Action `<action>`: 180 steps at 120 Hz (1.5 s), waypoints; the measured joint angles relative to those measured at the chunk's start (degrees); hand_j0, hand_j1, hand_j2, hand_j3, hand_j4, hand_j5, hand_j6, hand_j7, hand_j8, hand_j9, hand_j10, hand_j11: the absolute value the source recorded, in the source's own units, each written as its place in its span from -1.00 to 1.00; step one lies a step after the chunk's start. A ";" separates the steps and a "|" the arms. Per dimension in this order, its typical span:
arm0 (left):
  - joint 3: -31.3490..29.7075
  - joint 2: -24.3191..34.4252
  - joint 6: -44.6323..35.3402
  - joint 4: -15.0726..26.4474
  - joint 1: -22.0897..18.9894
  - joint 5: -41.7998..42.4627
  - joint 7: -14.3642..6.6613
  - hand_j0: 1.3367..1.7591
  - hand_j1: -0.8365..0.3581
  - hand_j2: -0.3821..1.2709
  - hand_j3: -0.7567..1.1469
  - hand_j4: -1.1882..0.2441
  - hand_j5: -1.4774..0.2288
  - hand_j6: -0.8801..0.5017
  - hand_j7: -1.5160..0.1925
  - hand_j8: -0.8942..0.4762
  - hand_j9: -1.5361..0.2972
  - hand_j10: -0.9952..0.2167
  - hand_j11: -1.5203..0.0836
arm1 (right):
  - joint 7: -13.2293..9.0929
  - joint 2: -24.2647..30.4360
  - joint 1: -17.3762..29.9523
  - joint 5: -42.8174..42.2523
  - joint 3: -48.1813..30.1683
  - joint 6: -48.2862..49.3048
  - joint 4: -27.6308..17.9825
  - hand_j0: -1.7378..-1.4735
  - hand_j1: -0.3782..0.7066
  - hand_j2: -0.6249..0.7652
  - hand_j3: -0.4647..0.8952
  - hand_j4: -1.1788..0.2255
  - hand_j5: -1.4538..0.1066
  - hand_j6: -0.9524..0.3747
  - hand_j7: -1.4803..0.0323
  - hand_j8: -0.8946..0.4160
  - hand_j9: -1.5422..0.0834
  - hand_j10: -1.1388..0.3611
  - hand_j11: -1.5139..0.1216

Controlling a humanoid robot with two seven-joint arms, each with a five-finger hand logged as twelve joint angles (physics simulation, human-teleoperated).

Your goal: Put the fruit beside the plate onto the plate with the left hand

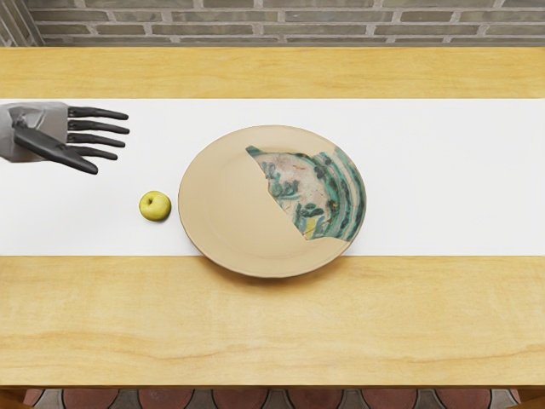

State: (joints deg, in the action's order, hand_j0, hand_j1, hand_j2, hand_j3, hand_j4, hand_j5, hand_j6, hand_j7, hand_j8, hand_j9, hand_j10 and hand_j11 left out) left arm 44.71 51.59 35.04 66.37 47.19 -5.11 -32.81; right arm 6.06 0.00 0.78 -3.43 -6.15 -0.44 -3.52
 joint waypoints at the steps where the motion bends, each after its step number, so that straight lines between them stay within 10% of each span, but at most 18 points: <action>1: -0.01 0.00 0.00 0.01 0.00 -0.03 0.00 0.52 0.49 -0.48 -0.20 0.32 0.36 -0.08 0.40 -0.05 0.33 0.24 0.50 | 0.00 0.00 0.00 0.00 0.00 0.00 0.00 -0.40 -0.86 -0.11 -0.32 0.62 0.80 0.38 0.89 0.31 0.84 0.47 0.79; 56: -2.05 3.45 0.00 4.62 1.08 -6.64 -0.30 0.52 0.49 -0.48 -0.20 0.31 0.36 -0.08 0.40 -0.05 0.33 0.24 0.50 | -0.59 0.00 2.41 0.00 0.00 0.09 -0.09 -0.40 -0.86 -0.11 -0.32 0.62 0.80 0.38 0.89 0.31 0.84 0.47 0.79; 74: -16.03 12.33 -1.53 14.68 12.51 -10.55 -0.03 0.52 0.49 -0.48 -0.20 0.31 0.35 -0.08 0.40 -0.06 0.32 0.23 0.49 | -0.60 0.00 2.46 0.00 0.00 0.09 -0.09 -0.40 -0.86 -0.11 -0.32 0.62 0.80 0.38 0.89 0.31 0.84 0.47 0.79; 117: -59.23 6.50 -33.72 29.54 50.07 -11.46 0.36 0.52 0.49 -0.48 -0.20 0.31 0.35 -0.09 0.40 -0.06 0.32 0.23 0.49 | -0.61 0.00 2.47 0.00 0.00 0.09 -0.09 -0.40 -0.86 -0.11 -0.32 0.62 0.80 0.38 0.89 0.31 0.84 0.47 0.79; 180: -85.53 -12.18 -67.99 33.07 56.78 -11.35 -1.87 0.52 0.49 -0.48 -0.20 0.31 0.35 -0.09 0.40 -0.06 0.32 0.23 0.49 | -0.62 0.00 2.47 0.00 0.00 0.09 -0.09 -0.40 -0.86 -0.11 -0.32 0.62 0.80 0.38 0.89 0.31 0.84 0.47 0.79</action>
State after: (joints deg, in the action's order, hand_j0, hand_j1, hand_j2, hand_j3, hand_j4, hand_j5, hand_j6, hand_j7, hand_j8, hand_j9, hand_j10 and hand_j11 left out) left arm -40.82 39.41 -32.94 99.44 103.97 -16.46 -34.68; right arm 5.45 0.00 3.25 -3.43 -6.15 -0.35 -3.60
